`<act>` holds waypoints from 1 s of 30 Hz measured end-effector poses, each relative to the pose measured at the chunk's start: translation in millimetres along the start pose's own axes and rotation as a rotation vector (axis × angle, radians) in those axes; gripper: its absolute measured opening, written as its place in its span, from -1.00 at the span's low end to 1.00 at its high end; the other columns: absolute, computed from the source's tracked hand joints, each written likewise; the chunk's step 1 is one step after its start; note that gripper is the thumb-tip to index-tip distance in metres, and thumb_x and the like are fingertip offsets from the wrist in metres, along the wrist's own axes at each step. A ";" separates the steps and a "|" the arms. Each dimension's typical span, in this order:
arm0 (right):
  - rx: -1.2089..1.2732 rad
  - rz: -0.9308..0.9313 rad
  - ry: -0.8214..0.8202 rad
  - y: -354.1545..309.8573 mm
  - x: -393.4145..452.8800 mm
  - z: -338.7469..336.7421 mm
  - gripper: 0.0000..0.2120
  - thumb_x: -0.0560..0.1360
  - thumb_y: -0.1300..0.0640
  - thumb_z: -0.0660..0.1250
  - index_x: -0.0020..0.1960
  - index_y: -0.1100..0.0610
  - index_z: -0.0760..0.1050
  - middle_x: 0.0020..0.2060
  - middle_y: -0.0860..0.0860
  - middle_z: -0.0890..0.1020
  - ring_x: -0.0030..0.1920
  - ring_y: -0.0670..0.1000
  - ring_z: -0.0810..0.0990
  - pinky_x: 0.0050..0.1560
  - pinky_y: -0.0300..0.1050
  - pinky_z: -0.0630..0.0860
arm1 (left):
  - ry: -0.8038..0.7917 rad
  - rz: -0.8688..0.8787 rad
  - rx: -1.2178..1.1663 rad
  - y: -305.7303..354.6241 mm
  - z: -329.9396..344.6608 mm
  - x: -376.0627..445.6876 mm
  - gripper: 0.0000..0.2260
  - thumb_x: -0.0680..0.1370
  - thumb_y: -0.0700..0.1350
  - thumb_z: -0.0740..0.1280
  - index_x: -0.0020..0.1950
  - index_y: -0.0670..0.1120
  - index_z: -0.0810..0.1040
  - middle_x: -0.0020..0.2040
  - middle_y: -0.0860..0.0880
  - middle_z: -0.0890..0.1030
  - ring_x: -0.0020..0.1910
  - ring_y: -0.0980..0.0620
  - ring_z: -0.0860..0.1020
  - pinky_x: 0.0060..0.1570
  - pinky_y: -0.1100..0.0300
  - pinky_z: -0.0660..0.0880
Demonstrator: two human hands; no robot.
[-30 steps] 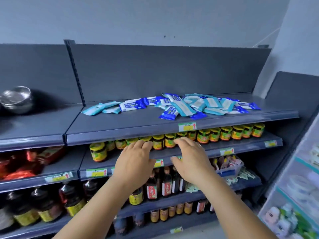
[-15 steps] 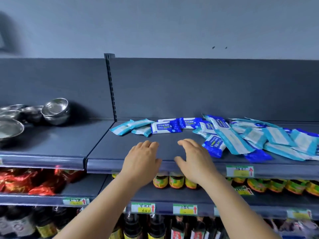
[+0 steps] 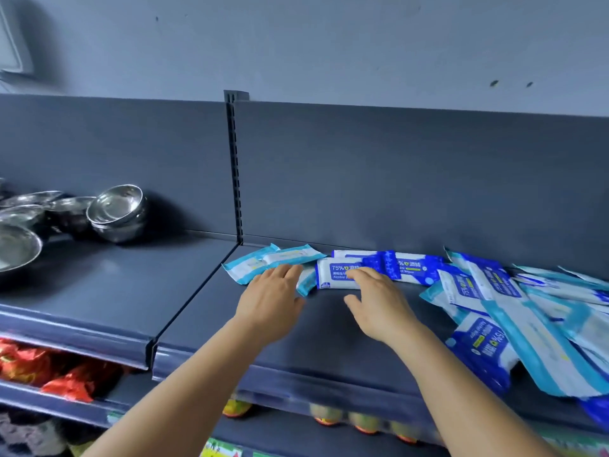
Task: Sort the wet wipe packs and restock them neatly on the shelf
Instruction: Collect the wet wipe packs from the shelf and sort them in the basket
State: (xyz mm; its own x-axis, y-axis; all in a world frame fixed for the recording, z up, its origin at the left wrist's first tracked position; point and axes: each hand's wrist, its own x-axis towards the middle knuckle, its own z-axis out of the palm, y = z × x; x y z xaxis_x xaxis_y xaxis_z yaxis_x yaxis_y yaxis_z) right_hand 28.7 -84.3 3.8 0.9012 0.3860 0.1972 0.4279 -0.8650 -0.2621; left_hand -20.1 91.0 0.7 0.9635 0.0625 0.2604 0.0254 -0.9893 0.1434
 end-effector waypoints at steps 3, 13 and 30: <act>-0.027 0.008 -0.008 3.0 24.9 7.6 -0.58 0.59 0.07 0.15 0.44 0.07 0.27 0.41 -0.04 0.35 0.37 0.06 0.34 0.34 -0.07 0.30 | -0.035 0.011 0.041 -12.4 9.9 26.7 -0.48 0.60 0.05 0.16 0.52 -0.06 0.12 0.50 -0.02 0.23 0.47 -0.05 0.21 0.40 0.10 0.17; -0.116 0.042 -0.148 17.7 80.2 28.2 -0.52 0.63 -0.06 0.02 0.53 -0.14 0.04 0.53 -0.11 0.09 0.52 -0.01 0.04 0.45 0.00 0.04 | -0.120 -0.042 0.113 -20.0 38.6 72.9 -0.36 0.55 0.31 0.03 0.48 -0.08 0.20 0.44 -0.03 0.29 0.47 -0.07 0.16 0.46 -0.12 -0.13; -0.229 0.226 -0.293 27.5 86.3 21.6 -0.34 0.51 -0.37 -0.06 0.52 -0.10 0.04 0.43 0.00 0.20 0.43 0.11 0.13 0.41 0.08 0.07 | -0.056 -0.028 -0.019 -10.6 39.0 70.9 -0.63 0.55 0.11 0.19 0.34 0.08 0.34 0.26 0.02 0.31 0.24 -0.08 0.37 0.19 0.04 0.33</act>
State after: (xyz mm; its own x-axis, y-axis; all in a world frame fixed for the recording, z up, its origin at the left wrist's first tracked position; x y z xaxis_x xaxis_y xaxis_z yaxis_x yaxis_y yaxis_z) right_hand 119.7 -67.9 -6.8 0.9662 0.2247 -0.1260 0.2207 -0.9743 -0.0446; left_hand 58.3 100.8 -19.6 0.9758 0.0822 0.2024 0.0480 -0.9846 0.1681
